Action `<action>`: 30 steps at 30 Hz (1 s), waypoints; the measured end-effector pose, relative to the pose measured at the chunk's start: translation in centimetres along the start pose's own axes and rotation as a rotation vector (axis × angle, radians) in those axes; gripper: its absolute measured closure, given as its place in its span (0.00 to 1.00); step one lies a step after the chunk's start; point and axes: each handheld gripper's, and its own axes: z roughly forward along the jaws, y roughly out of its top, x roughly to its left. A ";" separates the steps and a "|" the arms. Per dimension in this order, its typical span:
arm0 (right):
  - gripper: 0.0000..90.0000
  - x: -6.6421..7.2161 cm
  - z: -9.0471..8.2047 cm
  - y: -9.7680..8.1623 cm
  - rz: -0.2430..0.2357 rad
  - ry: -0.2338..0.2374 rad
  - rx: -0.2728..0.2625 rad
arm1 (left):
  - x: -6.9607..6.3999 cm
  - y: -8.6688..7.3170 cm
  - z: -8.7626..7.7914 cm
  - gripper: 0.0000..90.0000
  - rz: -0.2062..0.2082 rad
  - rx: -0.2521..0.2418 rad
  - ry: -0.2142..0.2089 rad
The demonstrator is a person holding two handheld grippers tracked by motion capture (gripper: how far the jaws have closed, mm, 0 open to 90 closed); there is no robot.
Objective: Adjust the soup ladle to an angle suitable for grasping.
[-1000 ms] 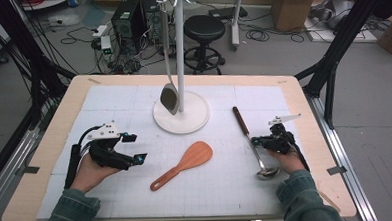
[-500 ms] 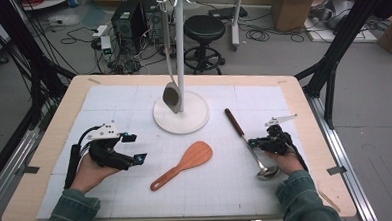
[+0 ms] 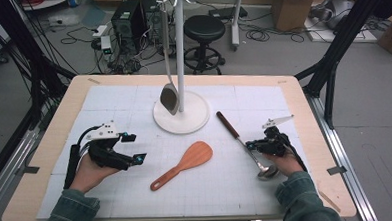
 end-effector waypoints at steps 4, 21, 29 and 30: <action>1.00 0.2 0.1 0.0 -0.004 0.012 0.006 | 0.0 0.0 0.0 0.21 -0.002 -0.002 -0.001; 1.00 0.5 0.1 0.0 -0.028 0.041 0.026 | 0.0 0.0 0.0 0.22 -0.003 -0.009 0.001; 1.00 0.6 0.1 0.0 -0.023 0.044 0.036 | 0.0 0.0 -0.1 0.22 -0.003 -0.007 0.002; 1.00 0.6 0.1 0.0 -0.032 0.043 0.034 | 0.0 0.0 -0.1 0.22 -0.002 -0.007 0.002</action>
